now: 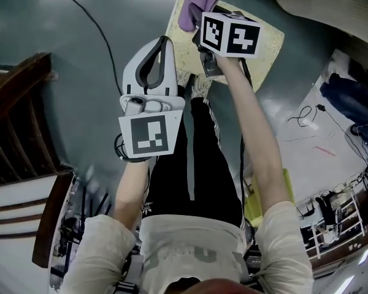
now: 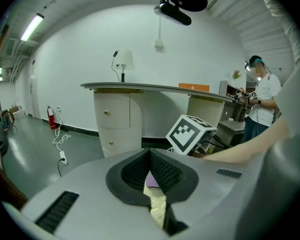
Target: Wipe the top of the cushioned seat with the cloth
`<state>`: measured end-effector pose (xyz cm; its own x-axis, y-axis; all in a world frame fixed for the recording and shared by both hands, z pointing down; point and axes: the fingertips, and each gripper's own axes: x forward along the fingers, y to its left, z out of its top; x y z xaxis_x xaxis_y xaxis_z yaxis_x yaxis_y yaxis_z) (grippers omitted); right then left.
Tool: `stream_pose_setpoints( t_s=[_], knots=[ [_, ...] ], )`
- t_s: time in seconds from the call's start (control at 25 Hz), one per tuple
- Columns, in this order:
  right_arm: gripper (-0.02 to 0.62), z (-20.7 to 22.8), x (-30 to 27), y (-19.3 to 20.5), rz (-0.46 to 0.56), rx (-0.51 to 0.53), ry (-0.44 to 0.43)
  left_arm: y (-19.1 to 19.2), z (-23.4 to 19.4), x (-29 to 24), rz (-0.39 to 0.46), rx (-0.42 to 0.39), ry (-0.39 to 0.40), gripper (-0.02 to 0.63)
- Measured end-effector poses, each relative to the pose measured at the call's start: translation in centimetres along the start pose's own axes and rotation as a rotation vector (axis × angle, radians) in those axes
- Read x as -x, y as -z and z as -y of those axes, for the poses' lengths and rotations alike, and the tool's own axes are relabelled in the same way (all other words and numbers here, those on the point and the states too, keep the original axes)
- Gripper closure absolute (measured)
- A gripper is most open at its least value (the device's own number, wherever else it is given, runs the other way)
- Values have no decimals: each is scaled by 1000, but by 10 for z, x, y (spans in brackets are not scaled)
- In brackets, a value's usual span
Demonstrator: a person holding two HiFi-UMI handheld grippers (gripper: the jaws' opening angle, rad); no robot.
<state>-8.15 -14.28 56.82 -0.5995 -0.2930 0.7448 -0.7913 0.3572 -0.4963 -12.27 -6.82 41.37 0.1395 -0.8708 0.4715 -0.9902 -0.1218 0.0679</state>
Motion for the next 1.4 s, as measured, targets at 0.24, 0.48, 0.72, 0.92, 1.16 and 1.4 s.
stream_pose_setpoints(
  t_s=[0.24, 0.48, 0.72, 0.92, 1.16, 1.4],
  knots=[
    [499, -3, -43, 3, -102, -51, -3, 11, -20, 9, -16, 11, -44, 600],
    [499, 4, -52, 2, -137, -32, 28, 13, -32, 10, -31, 42, -80, 600],
    [499, 8, -49, 4, -150, -7, 36, 5, -26, 3, -16, 20, -68, 600],
    [499, 18, -38, 1, -156, 18, 55, -4, -10, -10, -23, -2, -24, 600],
    [499, 45, -16, 11, -161, 22, 83, -3, 12, -16, -27, -28, 26, 600],
    [499, 78, 14, 22, -164, 27, 130, -6, 25, -21, -35, -53, 68, 600]
  ],
)
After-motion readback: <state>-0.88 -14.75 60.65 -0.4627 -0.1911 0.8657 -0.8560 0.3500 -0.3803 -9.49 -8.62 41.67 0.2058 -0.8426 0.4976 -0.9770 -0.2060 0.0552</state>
